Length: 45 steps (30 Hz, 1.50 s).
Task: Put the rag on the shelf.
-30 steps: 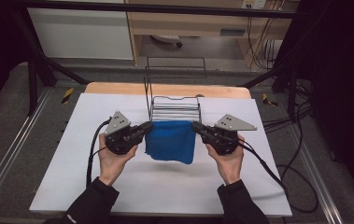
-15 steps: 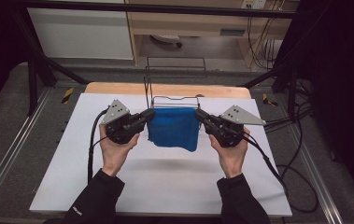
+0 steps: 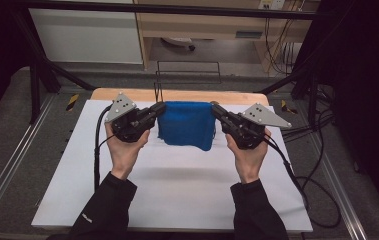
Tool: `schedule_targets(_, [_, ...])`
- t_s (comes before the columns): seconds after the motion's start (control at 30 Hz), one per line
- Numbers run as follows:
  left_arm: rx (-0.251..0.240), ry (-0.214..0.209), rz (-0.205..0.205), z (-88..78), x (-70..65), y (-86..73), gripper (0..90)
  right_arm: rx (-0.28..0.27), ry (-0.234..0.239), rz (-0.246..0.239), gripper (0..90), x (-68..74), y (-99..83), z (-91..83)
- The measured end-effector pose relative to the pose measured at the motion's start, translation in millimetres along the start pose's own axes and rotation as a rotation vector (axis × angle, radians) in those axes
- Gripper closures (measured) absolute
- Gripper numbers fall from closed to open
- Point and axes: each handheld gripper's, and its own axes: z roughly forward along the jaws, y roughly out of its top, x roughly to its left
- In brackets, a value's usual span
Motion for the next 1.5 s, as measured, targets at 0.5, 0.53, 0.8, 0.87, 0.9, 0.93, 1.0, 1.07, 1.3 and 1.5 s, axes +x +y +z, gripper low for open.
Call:
schedule_targets(0.5, [-0.056,0.011,0.013,6.9,3.9,28.7,85.3,-0.050,-0.038,-0.045,87.0,-4.8,32.5,6.8])
schedule_targets(0.53, [-0.059,0.011,0.015,7.1,3.9,30.8,85.3,-0.050,-0.038,-0.045,87.0,-4.8,32.5,6.8])
schedule_targets(0.8, [-0.092,0.015,0.021,10.0,4.5,48.3,85.3,-0.071,-0.054,-0.060,87.0,-8.8,48.3,9.5])
schedule_targets(0.87, [-0.100,0.015,0.020,11.6,5.1,52.0,85.4,-0.077,-0.059,-0.064,87.0,-9.7,52.6,10.1])
schedule_targets(0.9, [-0.101,0.016,0.022,12.5,5.6,54.5,85.3,-0.082,-0.061,-0.067,87.0,-10.2,54.5,10.6])
schedule_targets(0.93, [-0.101,0.017,0.025,12.8,6.2,56.1,85.3,-0.085,-0.062,-0.068,87.1,-10.9,56.9,11.2])
schedule_targets(1.0, [-0.110,0.018,0.024,13.8,6.9,60.3,85.4,-0.087,-0.065,-0.067,87.1,-11.6,59.9,12.2])
schedule_targets(1.07, [-0.119,0.020,0.018,14.9,7.7,64.6,85.4,-0.093,-0.064,-0.072,87.0,-12.8,63.5,13.4])
schedule_targets(1.3, [-0.117,0.037,0.036,20.9,12.6,76.7,85.4,-0.100,-0.071,-0.081,87.0,-18.0,74.9,20.6])
schedule_targets(1.5, [-0.128,0.056,0.058,25.3,15.0,90.3,85.4,-0.110,-0.072,-0.078,87.0,-23.3,85.3,25.9])
